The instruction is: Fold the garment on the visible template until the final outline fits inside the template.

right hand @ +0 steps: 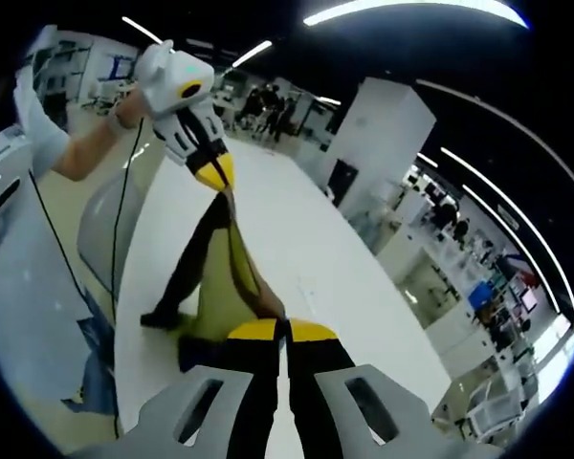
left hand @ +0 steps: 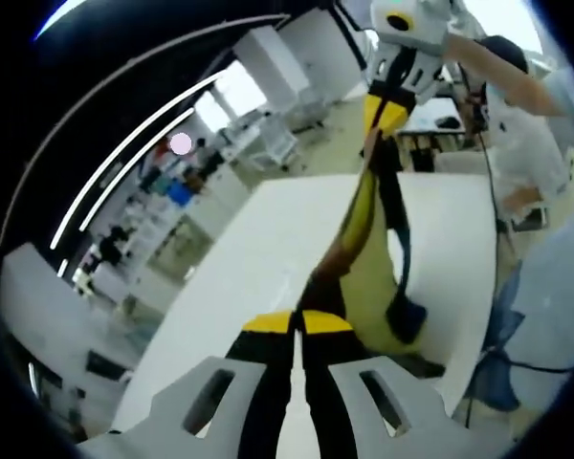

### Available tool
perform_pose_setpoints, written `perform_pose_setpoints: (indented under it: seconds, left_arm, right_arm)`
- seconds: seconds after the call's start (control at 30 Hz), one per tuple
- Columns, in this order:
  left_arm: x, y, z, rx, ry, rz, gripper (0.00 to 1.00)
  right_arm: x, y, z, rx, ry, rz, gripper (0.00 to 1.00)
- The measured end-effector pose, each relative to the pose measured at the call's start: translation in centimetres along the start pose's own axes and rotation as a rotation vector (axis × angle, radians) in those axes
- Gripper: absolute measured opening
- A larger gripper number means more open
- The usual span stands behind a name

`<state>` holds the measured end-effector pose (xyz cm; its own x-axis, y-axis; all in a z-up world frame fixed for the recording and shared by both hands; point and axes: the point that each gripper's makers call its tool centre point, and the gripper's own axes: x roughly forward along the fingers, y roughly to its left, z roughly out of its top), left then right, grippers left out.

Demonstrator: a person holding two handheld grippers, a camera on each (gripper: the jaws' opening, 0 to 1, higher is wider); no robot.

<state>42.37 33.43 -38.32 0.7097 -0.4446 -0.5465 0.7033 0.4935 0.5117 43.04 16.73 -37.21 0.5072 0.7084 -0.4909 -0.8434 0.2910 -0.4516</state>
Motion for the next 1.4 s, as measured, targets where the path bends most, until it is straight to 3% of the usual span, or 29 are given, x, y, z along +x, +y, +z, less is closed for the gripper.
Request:
perform_pose_setpoints:
  seconds: [0.63, 1.07, 1.4]
  left_arm:
    - [-3.8, 2.7, 3.0, 0.057, -0.033, 0.070, 0.00]
    - [-5.6, 2.5, 4.0, 0.066, -0.043, 0.086, 0.00]
    - [-6.5, 1.6, 3.6, 0.068, -0.019, 0.068, 0.00]
  right_arm:
    - [-1.9, -1.1, 4.6, -0.117, -0.021, -0.038, 0.02]
    - [-3.4, -1.2, 5.9, -0.145, -0.041, -0.067, 0.02]
    - [-3.9, 0.3, 6.5, -0.166, -0.037, -0.048, 0.02]
